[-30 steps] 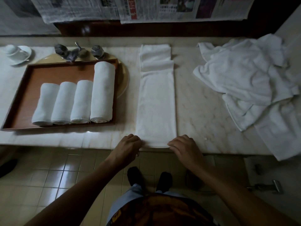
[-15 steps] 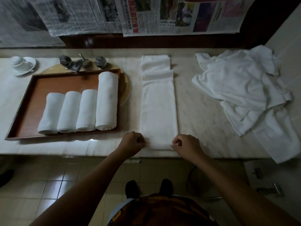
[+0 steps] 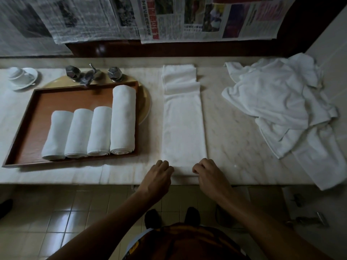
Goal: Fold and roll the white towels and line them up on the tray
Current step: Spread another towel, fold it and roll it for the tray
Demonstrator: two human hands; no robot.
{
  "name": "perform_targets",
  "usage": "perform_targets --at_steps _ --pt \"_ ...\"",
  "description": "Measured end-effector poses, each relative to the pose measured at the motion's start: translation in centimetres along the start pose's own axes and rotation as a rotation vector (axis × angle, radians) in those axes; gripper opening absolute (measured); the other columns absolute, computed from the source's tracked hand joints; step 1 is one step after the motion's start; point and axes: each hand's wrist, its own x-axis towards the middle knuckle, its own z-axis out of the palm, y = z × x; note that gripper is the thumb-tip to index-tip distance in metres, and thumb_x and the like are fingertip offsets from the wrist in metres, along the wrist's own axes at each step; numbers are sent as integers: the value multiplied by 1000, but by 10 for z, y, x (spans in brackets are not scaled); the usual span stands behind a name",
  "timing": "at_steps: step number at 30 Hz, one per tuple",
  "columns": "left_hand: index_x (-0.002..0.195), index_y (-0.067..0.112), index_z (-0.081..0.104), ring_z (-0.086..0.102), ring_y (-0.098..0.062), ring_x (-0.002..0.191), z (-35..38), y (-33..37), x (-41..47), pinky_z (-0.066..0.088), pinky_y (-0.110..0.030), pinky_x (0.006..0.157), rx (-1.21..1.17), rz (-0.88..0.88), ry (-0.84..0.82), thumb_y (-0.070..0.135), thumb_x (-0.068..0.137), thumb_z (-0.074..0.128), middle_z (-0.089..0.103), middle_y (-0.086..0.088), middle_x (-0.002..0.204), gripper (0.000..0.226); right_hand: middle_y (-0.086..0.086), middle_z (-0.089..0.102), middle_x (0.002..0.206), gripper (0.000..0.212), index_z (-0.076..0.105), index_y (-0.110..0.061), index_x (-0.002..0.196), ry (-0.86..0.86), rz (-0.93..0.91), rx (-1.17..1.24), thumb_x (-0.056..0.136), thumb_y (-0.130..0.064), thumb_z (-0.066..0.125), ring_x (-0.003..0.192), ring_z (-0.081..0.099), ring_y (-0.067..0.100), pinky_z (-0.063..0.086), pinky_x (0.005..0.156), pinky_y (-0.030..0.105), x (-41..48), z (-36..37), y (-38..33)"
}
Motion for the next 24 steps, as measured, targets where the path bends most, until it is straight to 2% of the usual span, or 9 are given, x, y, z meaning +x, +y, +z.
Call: perform_targets --at_steps 6,9,12,15,17,19,22,24 --pt "105 12 65 47 -20 84 -3 -9 0 47 -36 67 20 48 -30 -2 76 62 57 -3 99 32 0 51 104 31 58 -19 103 -16 -37 -22 77 -2 57 92 48 21 49 69 37 -2 -2 3" --pt "103 13 67 48 -19 84 -5 -11 4 48 -36 68 45 47 -38 1 78 65 60 -2 98 29 0 54 103 30 60 -19 104 7 -52 -34 80 0 60 90 50 22 49 69 37 0 -2 3" --pt "97 15 70 52 -20 78 -9 -11 9 42 -33 65 32 27 0 3 74 63 63 0 89 27 -1 56 102 30 60 -20 105 7 -45 -49 82 -1 60 90 52 24 48 71 39 1 -3 4" --pt "100 16 72 58 -22 84 -17 -6 9 42 -32 72 -45 -16 -17 7 80 59 67 1 91 26 -4 59 106 30 61 -23 109 -47 -32 -43 86 -3 58 96 55 23 44 79 40 -1 -8 5" --pt "106 18 73 61 -17 90 -24 -7 6 48 -32 79 -121 -64 -86 13 89 62 70 3 98 21 -9 59 109 29 59 -27 112 -111 -8 -3 91 -6 58 101 54 17 40 87 39 -3 -12 7" --pt "103 20 74 64 -9 86 -29 -11 5 50 -24 76 -268 -153 -96 15 89 70 73 5 96 15 -13 61 107 25 59 -30 110 -131 68 105 94 -11 64 99 57 9 42 90 34 -3 -17 11" --pt "98 20 75 66 2 80 -32 -19 6 47 -8 65 -474 -345 -34 14 86 80 73 9 88 15 -15 64 102 22 66 -28 108 -75 217 376 90 -18 76 90 61 -3 51 78 19 1 -27 16" --pt "98 20 74 65 3 77 -32 -23 7 45 -5 61 -544 -442 -39 17 85 83 72 10 86 16 -13 65 100 23 68 -25 105 -65 280 457 86 -19 81 88 64 1 54 76 21 5 -34 18"
